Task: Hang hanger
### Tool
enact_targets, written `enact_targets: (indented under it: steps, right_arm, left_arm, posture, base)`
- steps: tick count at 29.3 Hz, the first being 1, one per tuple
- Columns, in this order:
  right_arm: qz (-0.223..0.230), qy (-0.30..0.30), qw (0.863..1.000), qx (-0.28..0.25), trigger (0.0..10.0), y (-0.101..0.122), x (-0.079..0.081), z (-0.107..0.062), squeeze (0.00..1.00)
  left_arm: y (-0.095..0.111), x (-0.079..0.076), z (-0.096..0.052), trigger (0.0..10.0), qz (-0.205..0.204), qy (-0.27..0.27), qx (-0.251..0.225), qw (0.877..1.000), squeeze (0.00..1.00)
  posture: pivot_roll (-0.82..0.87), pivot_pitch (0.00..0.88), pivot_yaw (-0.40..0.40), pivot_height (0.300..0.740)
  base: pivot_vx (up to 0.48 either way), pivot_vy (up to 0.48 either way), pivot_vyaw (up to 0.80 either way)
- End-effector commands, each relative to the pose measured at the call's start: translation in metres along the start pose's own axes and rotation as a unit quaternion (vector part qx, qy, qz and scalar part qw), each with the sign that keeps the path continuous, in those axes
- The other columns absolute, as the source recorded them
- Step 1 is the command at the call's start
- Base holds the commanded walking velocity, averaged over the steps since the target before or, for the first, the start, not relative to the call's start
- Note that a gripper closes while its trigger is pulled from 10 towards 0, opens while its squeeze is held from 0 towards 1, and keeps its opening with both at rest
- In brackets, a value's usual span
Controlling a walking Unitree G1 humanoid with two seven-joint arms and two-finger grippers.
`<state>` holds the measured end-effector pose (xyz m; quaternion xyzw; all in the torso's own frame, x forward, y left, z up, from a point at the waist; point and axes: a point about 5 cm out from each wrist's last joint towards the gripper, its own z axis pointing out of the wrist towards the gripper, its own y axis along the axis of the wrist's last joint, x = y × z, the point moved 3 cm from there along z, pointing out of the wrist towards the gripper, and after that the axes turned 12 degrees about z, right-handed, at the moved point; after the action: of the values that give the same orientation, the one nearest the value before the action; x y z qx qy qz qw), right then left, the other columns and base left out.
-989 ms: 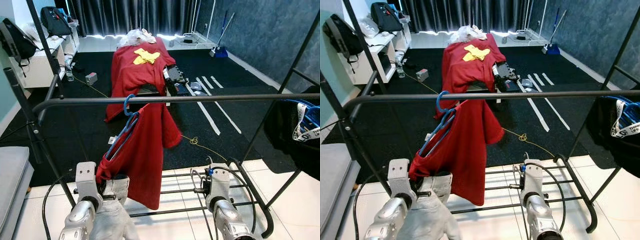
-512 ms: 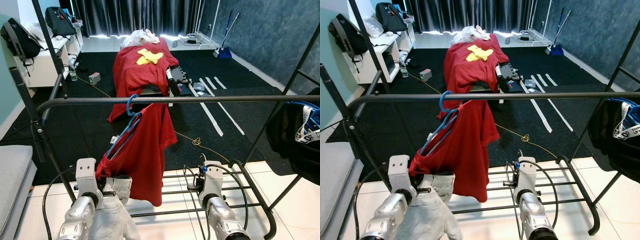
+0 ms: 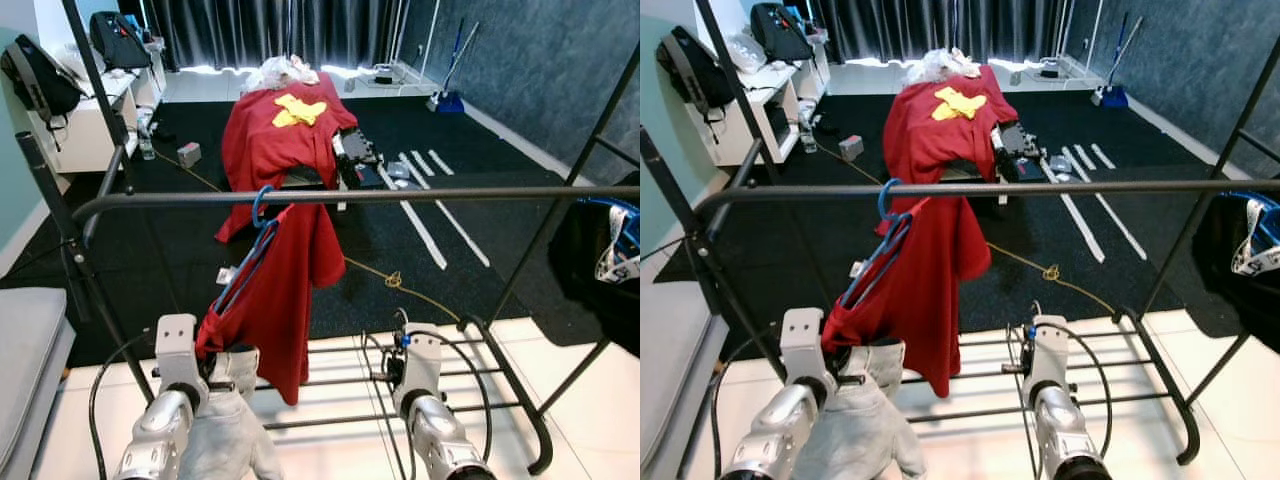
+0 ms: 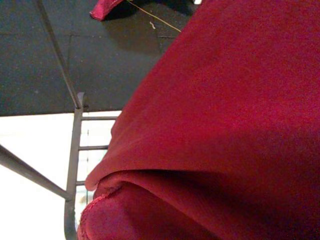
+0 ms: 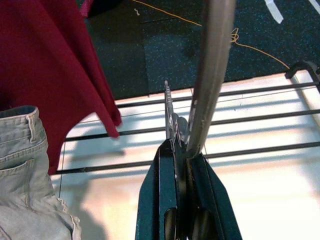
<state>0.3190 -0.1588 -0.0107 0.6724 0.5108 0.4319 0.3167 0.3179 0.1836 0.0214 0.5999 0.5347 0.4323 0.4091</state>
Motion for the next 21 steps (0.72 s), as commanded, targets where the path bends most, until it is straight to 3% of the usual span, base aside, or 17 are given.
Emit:
enact_targets:
  steps: [1,21]
  right_arm:
    - [0.009,0.001,1.000,-0.003,10.0,0.0016,0.0016,0.0012,0.00]
    - [0.018,0.001,1.000,-0.007,10.0,0.0050,0.0042,0.0034,0.00]
  left_arm:
    - [0.0068,-0.0020,0.0041,10.0,0.014,-0.010,-0.005,1.000,0.00]
    - [0.0075,-0.0096,0.0054,10.0,0.027,-0.029,-0.002,0.999,0.00]
  posture:
    - [0.06,0.000,-0.015,0.740]
    - [0.05,0.021,-0.001,0.740]
  base:
    - [-0.304,0.000,0.00]
    - [-0.290,0.000,0.00]
